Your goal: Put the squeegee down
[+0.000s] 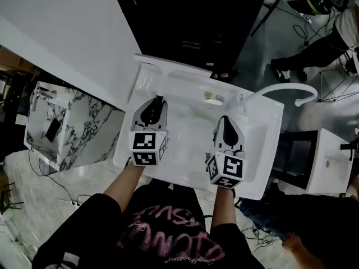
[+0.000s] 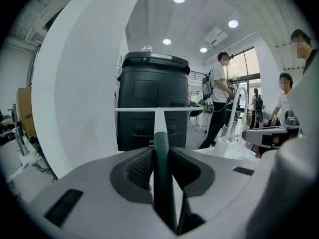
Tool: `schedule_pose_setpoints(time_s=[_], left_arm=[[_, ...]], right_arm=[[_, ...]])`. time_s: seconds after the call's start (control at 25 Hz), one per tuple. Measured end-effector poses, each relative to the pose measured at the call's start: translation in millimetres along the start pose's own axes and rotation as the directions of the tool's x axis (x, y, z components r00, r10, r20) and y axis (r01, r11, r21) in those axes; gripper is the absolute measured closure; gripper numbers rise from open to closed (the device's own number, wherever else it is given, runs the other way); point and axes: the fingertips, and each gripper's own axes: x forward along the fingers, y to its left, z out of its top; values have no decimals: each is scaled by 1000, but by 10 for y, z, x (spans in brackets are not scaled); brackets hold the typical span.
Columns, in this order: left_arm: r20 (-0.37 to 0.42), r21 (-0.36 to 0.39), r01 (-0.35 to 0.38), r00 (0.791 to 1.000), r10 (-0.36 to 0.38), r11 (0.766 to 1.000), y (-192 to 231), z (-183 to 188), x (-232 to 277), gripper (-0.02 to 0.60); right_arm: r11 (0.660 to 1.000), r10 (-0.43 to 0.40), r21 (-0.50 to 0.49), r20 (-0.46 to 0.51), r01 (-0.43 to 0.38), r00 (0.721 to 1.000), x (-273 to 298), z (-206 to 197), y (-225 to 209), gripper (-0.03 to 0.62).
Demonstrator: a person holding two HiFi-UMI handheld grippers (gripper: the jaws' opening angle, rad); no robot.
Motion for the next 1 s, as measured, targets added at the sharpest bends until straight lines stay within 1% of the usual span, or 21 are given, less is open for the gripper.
schedule_pose_setpoints(time_s=[0.28,0.6,1.0], left_arm=[[-22,7,6,1000,-6,1000,-15,-122,63,486],[-77,3,7,997,-7,1000,-4,-336,193,486],[-128,-6,5,992,-5,1000,37,-581,331,486]], right_arm=[[1000,5,16,-36,-4,999,76,-173,-19,572],[1000,4,29,-73,-2,997,171,-346,-55,572],[999,10,43,-114,-5,993,293,-574,-51,572]])
